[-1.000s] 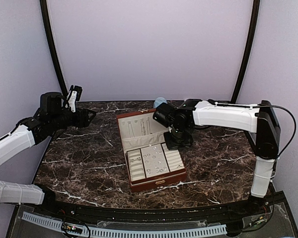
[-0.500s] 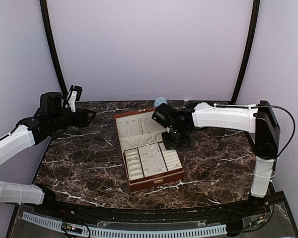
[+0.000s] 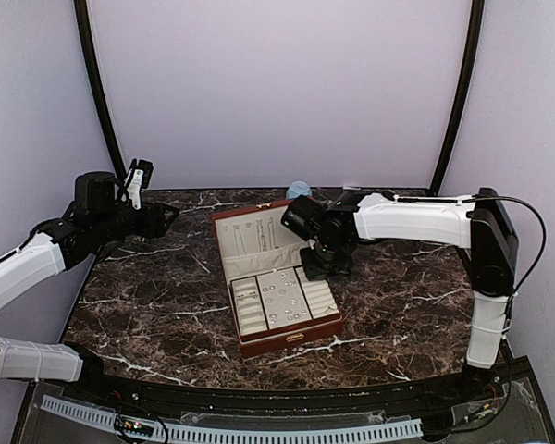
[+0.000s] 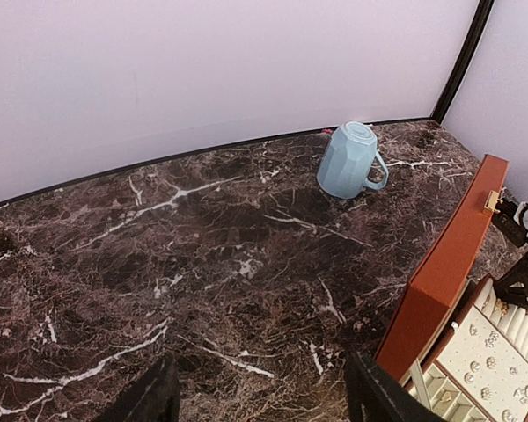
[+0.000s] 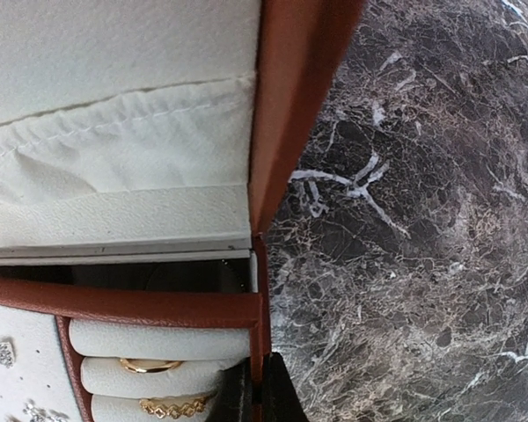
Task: Organize the mixed jewelry
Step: Place the compartment layer in the jewelry box.
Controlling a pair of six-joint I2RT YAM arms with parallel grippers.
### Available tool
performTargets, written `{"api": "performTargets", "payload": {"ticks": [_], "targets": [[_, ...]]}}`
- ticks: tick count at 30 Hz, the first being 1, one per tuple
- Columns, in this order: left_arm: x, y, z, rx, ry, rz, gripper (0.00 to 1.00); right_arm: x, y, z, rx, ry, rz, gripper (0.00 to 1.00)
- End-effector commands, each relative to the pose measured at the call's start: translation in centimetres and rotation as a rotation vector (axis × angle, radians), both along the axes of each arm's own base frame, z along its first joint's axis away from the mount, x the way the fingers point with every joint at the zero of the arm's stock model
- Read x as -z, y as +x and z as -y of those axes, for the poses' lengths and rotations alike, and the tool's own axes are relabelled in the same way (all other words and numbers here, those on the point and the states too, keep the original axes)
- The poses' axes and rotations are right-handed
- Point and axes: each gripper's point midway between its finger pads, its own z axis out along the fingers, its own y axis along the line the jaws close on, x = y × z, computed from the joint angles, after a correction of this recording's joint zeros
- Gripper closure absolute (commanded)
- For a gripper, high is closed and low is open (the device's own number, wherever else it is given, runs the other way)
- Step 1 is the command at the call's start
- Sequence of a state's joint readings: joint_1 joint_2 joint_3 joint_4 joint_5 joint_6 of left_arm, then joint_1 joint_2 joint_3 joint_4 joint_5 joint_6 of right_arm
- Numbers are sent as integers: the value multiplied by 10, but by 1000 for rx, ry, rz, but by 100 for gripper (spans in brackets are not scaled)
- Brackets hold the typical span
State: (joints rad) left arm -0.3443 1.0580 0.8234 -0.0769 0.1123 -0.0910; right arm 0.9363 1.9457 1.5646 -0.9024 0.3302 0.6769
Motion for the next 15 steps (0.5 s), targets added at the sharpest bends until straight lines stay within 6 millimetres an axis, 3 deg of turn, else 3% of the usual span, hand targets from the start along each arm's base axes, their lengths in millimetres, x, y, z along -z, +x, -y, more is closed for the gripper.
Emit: {"api": "performTargets", "payload": {"ticks": [1, 15], "targets": [[-7, -3, -2, -1, -21, 24, 33, -1, 14, -28, 27, 117, 57, 100], [-7, -5, 3, 27, -34, 20, 33, -7, 22, -43, -17, 166, 89, 100]]}}
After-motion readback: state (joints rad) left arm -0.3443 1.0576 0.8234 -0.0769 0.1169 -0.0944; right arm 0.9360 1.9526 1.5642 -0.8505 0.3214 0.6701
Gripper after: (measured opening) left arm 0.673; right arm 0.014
